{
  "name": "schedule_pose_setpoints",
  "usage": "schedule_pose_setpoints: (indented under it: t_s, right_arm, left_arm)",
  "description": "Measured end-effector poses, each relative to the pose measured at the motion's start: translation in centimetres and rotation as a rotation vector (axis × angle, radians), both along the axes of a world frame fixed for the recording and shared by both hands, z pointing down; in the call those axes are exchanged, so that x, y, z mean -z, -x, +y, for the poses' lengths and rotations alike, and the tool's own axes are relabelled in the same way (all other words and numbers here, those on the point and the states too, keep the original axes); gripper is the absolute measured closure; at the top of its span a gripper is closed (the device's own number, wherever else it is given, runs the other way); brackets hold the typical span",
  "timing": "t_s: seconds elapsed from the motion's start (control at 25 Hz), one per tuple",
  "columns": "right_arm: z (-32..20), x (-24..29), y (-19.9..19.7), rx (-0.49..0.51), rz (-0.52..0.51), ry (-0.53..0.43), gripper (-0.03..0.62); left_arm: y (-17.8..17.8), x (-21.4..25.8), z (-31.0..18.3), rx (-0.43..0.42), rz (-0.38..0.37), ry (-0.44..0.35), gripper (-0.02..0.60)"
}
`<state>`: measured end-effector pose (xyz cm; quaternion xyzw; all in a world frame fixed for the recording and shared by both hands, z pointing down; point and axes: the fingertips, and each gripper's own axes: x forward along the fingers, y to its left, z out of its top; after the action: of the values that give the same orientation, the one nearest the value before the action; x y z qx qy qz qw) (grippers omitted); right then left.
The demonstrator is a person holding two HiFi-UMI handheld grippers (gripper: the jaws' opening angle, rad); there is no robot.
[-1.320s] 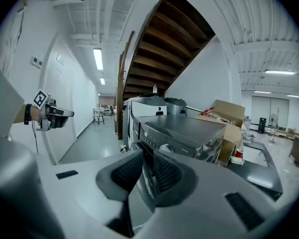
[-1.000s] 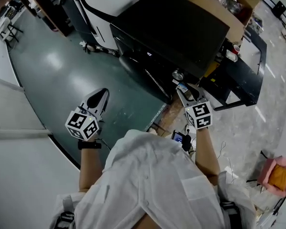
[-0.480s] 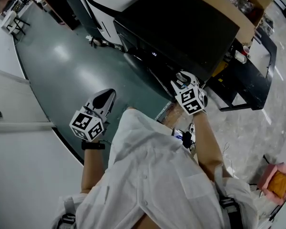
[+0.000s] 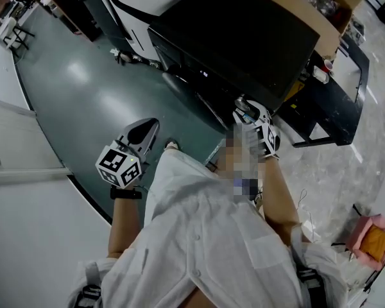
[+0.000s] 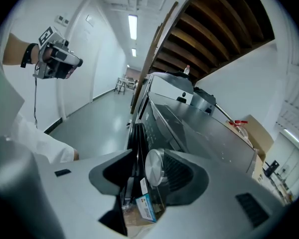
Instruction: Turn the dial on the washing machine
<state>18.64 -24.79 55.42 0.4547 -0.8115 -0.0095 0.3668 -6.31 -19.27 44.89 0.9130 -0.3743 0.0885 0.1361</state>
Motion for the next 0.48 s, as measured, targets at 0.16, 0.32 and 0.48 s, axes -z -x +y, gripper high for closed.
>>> schedule_pose_setpoints:
  t_s: [0.16,0.32,0.48]
  right_arm:
    - [0.4,-0.4,-0.8,-0.049,-0.023,0.006,0.399]
    - [1.0,-1.3,-1.7,-0.120,-0.096,0.032,0.387]
    - [1.7,-1.8,-2.1,-0.153,-0.110,0.078,0.374]
  left_arm:
    - [0.0,-0.3,-0.2,-0.008,0.003,0.004,0.560]
    - [-0.2,-0.5,-0.4,-0.017,0.006,0.008,0.560]
    - [-0.7,-0.3,-0.6,-0.027,0.012,0.004,0.560]
